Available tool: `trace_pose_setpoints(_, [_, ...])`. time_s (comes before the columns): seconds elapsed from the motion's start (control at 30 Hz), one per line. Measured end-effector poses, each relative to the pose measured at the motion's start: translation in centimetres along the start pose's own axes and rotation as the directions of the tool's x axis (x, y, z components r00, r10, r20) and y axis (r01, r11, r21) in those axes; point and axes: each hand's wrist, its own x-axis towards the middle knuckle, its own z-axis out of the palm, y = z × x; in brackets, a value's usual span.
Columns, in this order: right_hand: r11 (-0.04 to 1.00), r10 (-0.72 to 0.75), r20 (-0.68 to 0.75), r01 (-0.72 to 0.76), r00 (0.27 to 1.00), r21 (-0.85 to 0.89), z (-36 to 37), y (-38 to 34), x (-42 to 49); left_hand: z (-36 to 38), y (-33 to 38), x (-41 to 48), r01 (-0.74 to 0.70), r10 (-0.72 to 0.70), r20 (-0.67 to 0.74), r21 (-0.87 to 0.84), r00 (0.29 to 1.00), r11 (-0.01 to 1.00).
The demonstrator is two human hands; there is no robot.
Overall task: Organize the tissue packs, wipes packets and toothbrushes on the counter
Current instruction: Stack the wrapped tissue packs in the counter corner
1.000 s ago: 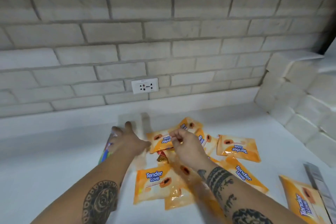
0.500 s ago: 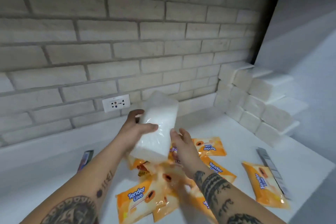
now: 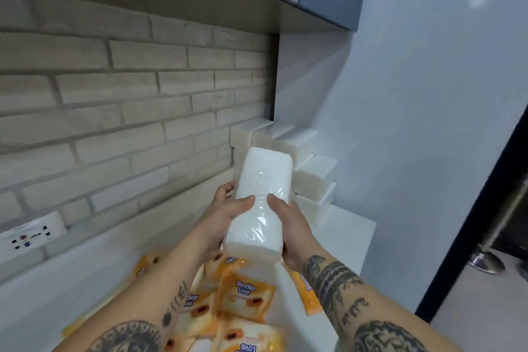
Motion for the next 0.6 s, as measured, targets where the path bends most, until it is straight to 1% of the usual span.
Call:
trace_pose_setpoints(0.1, [0.998, -0.059, -0.059, 0.057, 0.997, -0.037, -2.9, -2.4, 0.6, 3.4, 0.3, 2.0, 0.005, -0.006, 0.051, 0.027, 0.999, 1.0])
trace_pose_setpoints(0.2, [0.995, -0.088, -0.103, 0.083, 0.991, -0.046, -5.2, -4.9, 1.2, 6.4, 0.9, 3.6, 0.019, -0.027, 0.095, 0.086, 0.995, 0.996])
trace_pose_setpoints(0.27, [0.993, -0.107, -0.137, 0.1, 0.985, -0.054, -6.6, -6.5, 1.7, 7.8, 0.9, 4.7, 0.053, -0.073, 0.126, 0.152, 0.989, 0.987])
trace_pose_setpoints(0.37, [0.992, -0.126, -0.181, 0.123, 0.975, -0.029, -8.5, -7.8, 2.9, 9.2, 0.0, 6.0, 0.136, -0.184, 0.175, 0.252, 0.967, 0.958])
trace_pose_setpoints(0.43, [0.992, -0.129, -0.21, 0.127, 0.969, -0.023, -9.5, -7.6, 4.0, 9.9, -1.2, 7.0, 0.166, -0.2, 0.157, 0.208, 0.967, 0.964])
trace_pose_setpoints(0.5, [0.993, -0.119, -0.246, 0.117, 0.962, -0.022, -10.7, -7.0, 5.4, 10.6, -2.3, 8.4, 0.159, -0.178, 0.112, 0.158, 0.978, 0.975])
trace_pose_setpoints(0.6, [0.994, -0.106, -0.276, 0.1, 0.955, -0.035, -12.1, -6.5, 7.3, 11.5, -3.3, 10.4, 0.154, -0.166, 0.073, 0.152, 0.983, 0.976])
